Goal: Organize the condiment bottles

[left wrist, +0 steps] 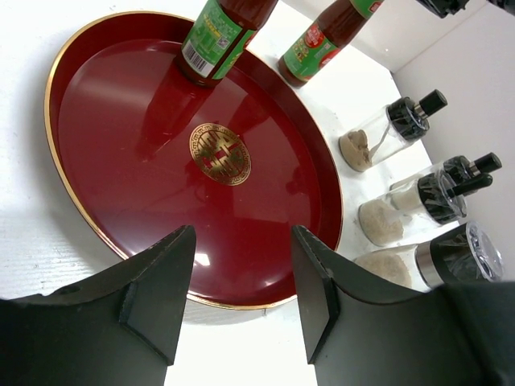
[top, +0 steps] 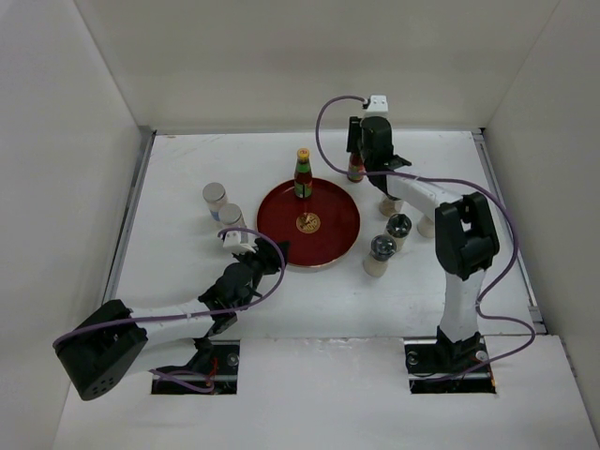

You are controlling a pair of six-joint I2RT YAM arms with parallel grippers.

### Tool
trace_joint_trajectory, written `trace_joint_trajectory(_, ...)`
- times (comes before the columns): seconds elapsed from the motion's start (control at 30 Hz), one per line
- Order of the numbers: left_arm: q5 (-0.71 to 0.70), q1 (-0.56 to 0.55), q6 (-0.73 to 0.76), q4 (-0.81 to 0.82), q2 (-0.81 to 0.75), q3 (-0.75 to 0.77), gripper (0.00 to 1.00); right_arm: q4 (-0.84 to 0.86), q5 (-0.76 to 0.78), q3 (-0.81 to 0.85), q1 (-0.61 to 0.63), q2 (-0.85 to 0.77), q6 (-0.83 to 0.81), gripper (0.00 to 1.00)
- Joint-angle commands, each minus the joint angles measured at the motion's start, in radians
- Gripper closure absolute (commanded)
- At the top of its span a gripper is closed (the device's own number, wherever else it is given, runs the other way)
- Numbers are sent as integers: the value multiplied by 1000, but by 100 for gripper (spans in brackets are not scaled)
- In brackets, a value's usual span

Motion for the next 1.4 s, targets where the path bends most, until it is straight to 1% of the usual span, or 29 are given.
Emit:
trace_joint_trajectory(0.0, 3, 8, -8, 60, -1, -7, 51, 92, 2, 33, -2, -3, -11, 46)
trace_joint_trajectory(0.03, 3, 8, -8, 60, 4, -6, 51, 115, 2, 26, -2, -6, -13, 53)
trace_joint_trajectory(0.1, 3, 8, -11, 62, 7, -6, 51, 145, 4, 17, -2, -12, -10, 62)
trace_joint_trajectory(0.17, 6, 8, -11, 62, 2, -6, 51, 168, 10, -1, -2, -33, -7, 66)
trace_joint_trajectory(0.3, 7, 10, -13, 62, 9, -6, 51, 227, 16, -66, 4, -116, -3, 70)
trace_joint_trajectory(0.47, 7, 11, -13, 62, 6, -6, 51, 251, 16, -144, 53, -249, -16, 70)
trace_joint_trajectory(0.63, 7, 11, -13, 62, -5, -7, 51, 251, 4, -204, 108, -311, -5, 70)
trace_joint_trajectory(0.8, 7, 11, -16, 62, -7, -9, 51, 251, -1, -208, 174, -291, 1, 70)
trace_joint_trajectory(1.0, 11, 11, -17, 62, -8, -9, 51, 268, 4, -173, 228, -211, 12, 70)
trace_joint_trajectory(1.3, 11, 13, -17, 60, -13, -12, 51, 297, 19, -178, 234, -167, 23, 68)
trace_joint_trajectory(1.37, 11, 13, -17, 60, -14, -12, 51, 300, 24, -188, 234, -168, 26, 66)
